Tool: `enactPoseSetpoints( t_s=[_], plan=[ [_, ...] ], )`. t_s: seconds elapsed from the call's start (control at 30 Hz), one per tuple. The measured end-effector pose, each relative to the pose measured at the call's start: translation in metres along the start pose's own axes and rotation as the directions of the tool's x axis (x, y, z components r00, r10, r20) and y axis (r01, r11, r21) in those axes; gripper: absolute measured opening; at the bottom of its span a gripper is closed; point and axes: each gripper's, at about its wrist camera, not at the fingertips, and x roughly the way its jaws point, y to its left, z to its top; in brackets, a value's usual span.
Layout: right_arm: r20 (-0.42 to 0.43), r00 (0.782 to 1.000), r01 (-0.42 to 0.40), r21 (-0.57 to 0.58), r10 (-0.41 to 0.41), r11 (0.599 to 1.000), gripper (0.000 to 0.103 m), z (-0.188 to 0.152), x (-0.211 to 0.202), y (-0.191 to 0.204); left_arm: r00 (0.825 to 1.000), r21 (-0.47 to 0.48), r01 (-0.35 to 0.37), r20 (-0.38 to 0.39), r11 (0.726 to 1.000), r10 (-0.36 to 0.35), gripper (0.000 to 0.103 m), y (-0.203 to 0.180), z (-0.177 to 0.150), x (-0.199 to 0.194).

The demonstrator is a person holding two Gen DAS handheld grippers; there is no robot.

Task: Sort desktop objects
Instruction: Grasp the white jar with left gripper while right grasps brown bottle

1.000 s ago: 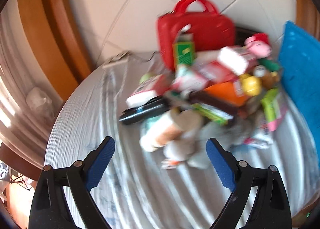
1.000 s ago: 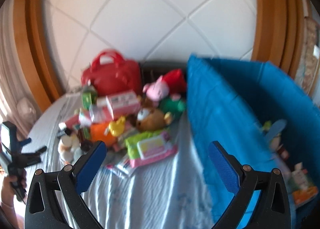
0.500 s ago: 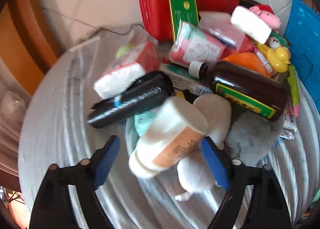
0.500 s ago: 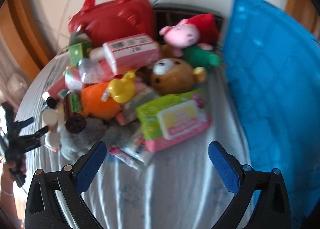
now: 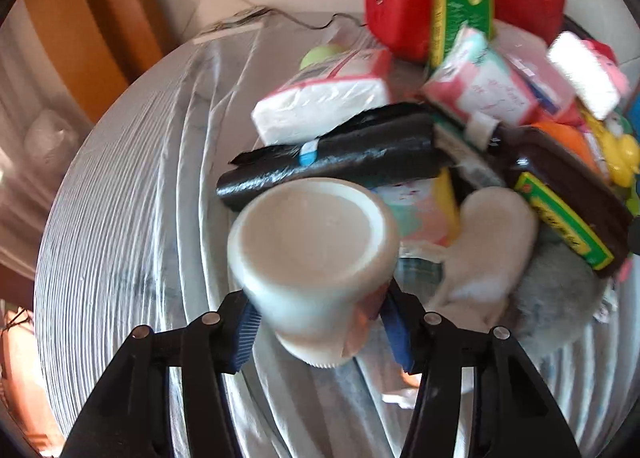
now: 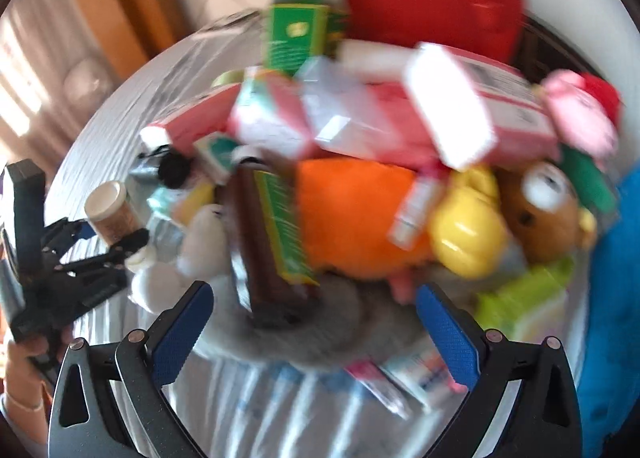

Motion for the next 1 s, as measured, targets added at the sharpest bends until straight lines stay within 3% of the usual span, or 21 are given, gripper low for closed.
enactPoseSetpoints(
  t_s=[0.07,0.2,0.33,0.4,0.63,1.0],
  plan=[
    [-0.02,1.0,0.014,-0.053,-0.015,0.998,0.1,0.01,0.012,0.014,0.999,-0.031,0.025,-0.025,0.999,-0.026,0.053,0.002,-0.002,0.008],
    [-0.057,0.995,0.068,-0.141,-0.077,0.988,0.076,0.021,0.036,0.032,0.999,-0.043,0.032,-0.024,0.999,-0.033,0.052,0.001,-0.009,0.013],
    [-0.086,0.988,0.11,-0.188,-0.127,0.976,0.068,0.024,0.058,0.04,1.0,-0.033,0.026,-0.011,0.999,-0.026,0.052,-0.003,-0.013,0.005],
    [-0.07,0.987,0.126,-0.217,-0.144,0.968,0.056,0.022,0.059,0.045,1.0,-0.031,0.017,-0.004,0.999,-0.017,0.052,-0.006,-0.013,-0.001],
    [-0.025,0.995,0.088,-0.176,-0.094,0.98,0.053,-0.001,0.023,0.038,0.996,-0.018,-0.005,0.087,1.0,0.007,0.052,-0.016,-0.016,-0.047],
    [0.137,0.988,0.079,-0.027,-0.075,0.997,0.051,-0.041,-0.076,0.011,0.971,0.061,0.077,0.22,0.995,-0.089,0.052,-0.049,-0.024,-0.118]
  ],
)
